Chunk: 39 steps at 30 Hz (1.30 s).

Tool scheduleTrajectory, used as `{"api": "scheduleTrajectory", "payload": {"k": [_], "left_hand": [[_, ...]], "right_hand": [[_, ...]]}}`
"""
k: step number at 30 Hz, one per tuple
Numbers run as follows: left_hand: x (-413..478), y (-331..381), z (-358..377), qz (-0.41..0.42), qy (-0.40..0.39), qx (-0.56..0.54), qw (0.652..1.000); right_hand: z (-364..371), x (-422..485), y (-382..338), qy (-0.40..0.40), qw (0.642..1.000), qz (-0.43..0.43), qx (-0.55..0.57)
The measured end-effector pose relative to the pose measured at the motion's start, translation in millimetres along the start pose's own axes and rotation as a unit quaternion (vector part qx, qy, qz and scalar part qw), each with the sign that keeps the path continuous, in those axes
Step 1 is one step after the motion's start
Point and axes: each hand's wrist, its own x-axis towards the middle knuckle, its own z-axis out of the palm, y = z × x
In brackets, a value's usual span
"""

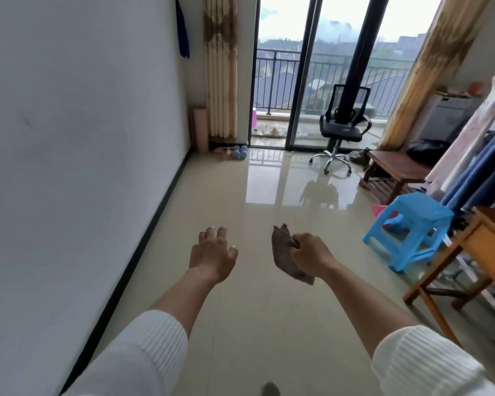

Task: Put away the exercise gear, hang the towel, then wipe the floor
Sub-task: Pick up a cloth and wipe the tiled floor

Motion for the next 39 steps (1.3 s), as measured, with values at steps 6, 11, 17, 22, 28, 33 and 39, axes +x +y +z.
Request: {"api": "scheduleTrajectory", "payload": {"k": [6, 11, 17, 22, 28, 33, 39], "left_hand": [[201, 28, 9, -0.024, 0.003, -0.003, 1.0], [343, 29, -4, -0.05, 0.024, 0.0, 0.998], [516, 1, 3, -0.087, 0.04, 0.004, 0.995], [663, -32, 13, -0.116, 0.026, -0.019, 0.993], [808, -49, 16, -0.13, -0.001, -0.029, 0.991], [897, -66, 26, -0.151, -0.006, -0.058, 0.987], [1002, -99, 54, -0.223, -0.004, -0.086, 0.971]], "right_hand": [[-44, 209, 10, 0.0, 0.999, -0.036, -0.038], [-74, 355, 1, -0.012, 0.996, -0.069, -0.059], [-69, 539, -16, -0.027, 0.995, -0.083, -0.043], [-51, 689, -44, -0.027, 0.996, -0.079, -0.018], [-34, 831, -72, -0.066, 0.995, -0.066, -0.021], [-26, 936, -93, -0.088, 0.992, -0.077, -0.046], [6, 1082, -116, -0.138, 0.976, -0.141, -0.088]]}}
